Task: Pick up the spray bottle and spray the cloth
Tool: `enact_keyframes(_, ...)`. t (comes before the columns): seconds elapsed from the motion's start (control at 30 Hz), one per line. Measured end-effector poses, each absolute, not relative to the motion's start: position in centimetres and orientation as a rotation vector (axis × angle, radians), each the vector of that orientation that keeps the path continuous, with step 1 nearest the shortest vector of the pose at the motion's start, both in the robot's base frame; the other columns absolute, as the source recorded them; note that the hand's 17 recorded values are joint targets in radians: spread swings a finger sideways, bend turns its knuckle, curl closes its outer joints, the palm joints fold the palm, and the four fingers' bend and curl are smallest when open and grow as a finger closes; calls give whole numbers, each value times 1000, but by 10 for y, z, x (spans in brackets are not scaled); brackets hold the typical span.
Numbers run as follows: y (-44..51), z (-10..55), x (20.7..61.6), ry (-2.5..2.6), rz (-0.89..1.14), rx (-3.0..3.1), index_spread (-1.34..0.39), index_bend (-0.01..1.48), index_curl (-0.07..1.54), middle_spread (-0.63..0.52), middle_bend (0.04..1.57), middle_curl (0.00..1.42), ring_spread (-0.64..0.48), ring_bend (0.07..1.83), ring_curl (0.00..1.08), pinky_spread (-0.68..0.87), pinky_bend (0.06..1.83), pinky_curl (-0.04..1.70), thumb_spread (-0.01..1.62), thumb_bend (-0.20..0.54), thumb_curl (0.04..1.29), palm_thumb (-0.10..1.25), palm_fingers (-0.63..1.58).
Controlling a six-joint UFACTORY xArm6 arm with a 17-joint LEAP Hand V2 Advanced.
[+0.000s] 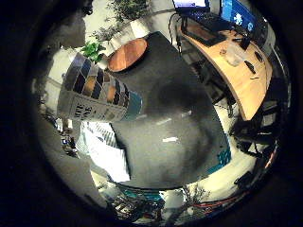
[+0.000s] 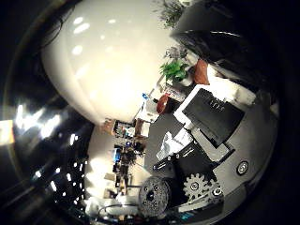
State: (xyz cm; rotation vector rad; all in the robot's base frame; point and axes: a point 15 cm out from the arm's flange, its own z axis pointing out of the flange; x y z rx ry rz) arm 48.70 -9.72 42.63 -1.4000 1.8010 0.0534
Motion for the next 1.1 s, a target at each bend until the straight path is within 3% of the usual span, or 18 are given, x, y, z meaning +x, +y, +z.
enact_keyframes(0.43, -97, 486, 478, 1761, 7, -1420, -685, 190, 875, -292, 1059, 785, -277, 1262, 572, -508, 1128, 537, 356, -23, 951, 1041, 1139)
enact_keyframes(1.1, 59, 520, 481, 1574, 201, -1609, -686, 190, 876, -297, 1047, 803, -278, 1260, 576, -509, 1125, 541, 357, -23, 954, 1041, 1139)
